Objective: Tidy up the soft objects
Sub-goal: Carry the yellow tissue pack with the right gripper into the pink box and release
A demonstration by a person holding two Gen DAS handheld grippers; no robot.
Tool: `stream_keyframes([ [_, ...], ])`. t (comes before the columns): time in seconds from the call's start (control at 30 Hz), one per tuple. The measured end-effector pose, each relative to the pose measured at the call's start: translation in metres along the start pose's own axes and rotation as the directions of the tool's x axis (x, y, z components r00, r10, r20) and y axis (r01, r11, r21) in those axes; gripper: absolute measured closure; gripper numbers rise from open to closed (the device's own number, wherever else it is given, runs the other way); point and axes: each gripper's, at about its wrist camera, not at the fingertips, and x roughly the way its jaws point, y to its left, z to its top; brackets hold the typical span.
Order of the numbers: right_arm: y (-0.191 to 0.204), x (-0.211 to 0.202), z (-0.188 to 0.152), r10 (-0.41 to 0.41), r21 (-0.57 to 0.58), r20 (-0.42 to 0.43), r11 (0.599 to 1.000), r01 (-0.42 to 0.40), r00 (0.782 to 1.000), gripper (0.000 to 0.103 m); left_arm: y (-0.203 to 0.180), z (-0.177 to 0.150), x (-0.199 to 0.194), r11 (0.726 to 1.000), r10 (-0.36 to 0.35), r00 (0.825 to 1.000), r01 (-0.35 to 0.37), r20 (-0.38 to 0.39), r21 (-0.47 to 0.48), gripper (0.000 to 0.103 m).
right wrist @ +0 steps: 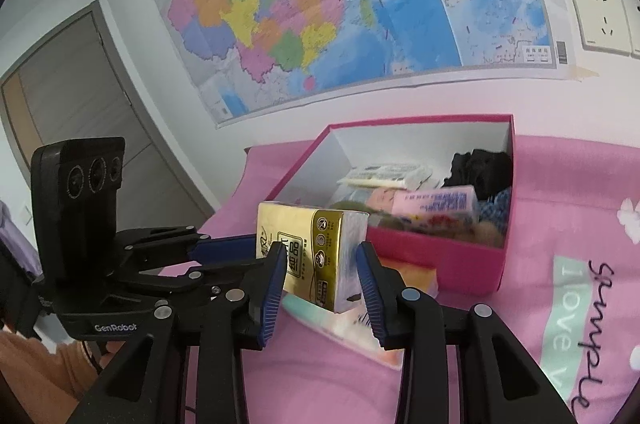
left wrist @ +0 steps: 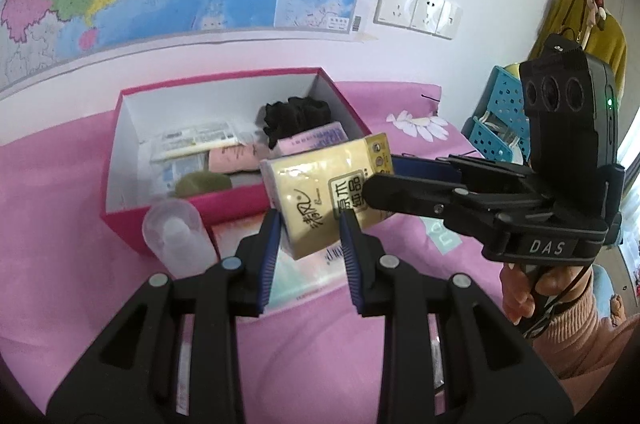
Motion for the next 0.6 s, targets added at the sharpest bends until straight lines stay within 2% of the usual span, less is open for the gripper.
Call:
stream_keyframes([
  [0.6,-0.019,0.025,0.033,-0.011,0.009,0.008,1.0,0.011,1.0,0.065,0.023,0.037,0.024,0.999,0.025,1.0,-0.024,0.009,-0.048,0.071],
])
